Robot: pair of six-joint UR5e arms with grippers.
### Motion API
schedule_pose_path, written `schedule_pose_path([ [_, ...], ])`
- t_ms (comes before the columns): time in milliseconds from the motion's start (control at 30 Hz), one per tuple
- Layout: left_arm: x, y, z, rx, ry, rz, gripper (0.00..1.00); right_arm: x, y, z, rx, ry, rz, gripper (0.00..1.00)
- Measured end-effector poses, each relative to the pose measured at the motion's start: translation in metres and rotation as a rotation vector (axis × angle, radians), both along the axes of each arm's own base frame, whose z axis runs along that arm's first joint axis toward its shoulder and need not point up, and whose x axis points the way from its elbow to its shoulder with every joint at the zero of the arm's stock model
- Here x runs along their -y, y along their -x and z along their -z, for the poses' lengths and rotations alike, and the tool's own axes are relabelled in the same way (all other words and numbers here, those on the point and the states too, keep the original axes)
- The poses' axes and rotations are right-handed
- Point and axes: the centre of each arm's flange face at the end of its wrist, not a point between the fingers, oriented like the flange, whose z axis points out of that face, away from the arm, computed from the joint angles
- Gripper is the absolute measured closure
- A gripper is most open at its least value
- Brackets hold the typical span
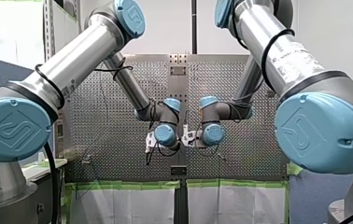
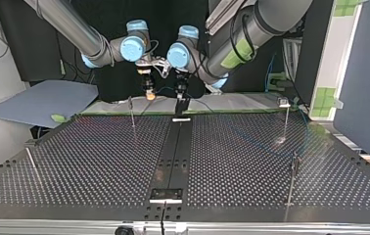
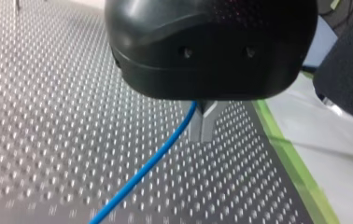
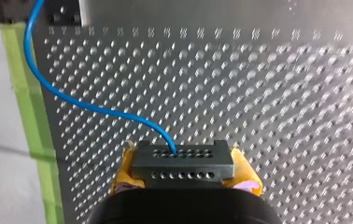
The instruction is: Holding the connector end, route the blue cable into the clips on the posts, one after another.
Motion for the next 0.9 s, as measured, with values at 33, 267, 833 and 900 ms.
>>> schedule_pose_path([
  [33,0.003,0.003,0.001,0.003,0.003,0.005,1.0,0.0,0.003,0.002,0.002,-0.001,0.005,1.0],
  [267,0.025,0.025,0.01,0.022,0.016,0.023,1.0,-0.006,0.028,0.02,0.01,-0.006,0.036,1.0],
  [833,0.051,0.048,0.057,0.056,0.095,0.052,1.0,-0.031,0.091,0.079,-0.036,-0.036,0.105,1.0],
  [900,0.051,0.048,0.056,0.061,0.103,0.052,1.0,-0.032,0.097,0.089,-0.04,-0.043,0.112,1.0],
])
